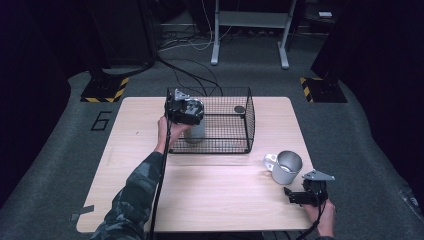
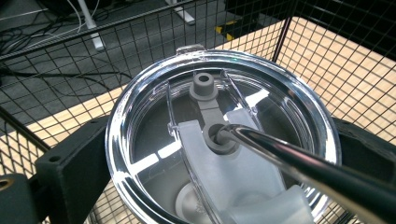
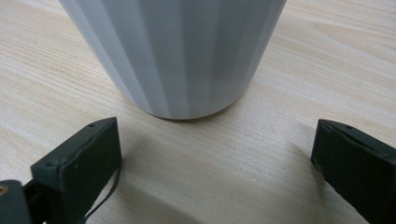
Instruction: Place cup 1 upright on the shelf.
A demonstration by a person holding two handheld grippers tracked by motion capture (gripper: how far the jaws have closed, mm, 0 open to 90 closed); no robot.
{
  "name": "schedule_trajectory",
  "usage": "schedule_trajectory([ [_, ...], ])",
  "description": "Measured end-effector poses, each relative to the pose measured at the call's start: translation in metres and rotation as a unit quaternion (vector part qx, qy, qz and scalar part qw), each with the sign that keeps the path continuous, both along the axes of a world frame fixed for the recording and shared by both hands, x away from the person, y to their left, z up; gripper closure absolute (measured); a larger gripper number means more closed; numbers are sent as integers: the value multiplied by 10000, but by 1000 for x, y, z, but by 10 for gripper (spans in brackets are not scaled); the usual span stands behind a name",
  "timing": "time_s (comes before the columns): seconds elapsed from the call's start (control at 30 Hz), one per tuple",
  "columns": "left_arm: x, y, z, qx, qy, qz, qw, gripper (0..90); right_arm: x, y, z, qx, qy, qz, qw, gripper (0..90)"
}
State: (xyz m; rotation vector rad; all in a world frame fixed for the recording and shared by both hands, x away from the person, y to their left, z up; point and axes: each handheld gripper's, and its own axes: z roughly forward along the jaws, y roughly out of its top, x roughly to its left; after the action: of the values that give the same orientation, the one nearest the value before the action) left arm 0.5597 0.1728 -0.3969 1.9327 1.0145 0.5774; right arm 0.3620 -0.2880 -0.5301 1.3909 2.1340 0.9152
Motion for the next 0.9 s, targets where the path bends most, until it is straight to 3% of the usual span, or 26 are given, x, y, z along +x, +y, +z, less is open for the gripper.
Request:
schedule_trajectory([
  [0.17,-4,3,5,-28,-89,64,9999,0,0,0,0,-6,15,6,10000,11],
  [0.27,-8,8,12,-176,-241,30,9995,0,0,0,0,-1,21,10,10000,11],
  [0.4,-20,10,25,-39,-401,-58,9992,0,0,0,0,-2,21,8,10000,11],
  [0.63,-42,14,40,63,-447,-125,9989,0,0,0,0,-2,14,6,10000,11],
  [0.9,-70,19,45,318,-537,-281,9977,0,0,0,0,-2,21,9,10000,11],
])
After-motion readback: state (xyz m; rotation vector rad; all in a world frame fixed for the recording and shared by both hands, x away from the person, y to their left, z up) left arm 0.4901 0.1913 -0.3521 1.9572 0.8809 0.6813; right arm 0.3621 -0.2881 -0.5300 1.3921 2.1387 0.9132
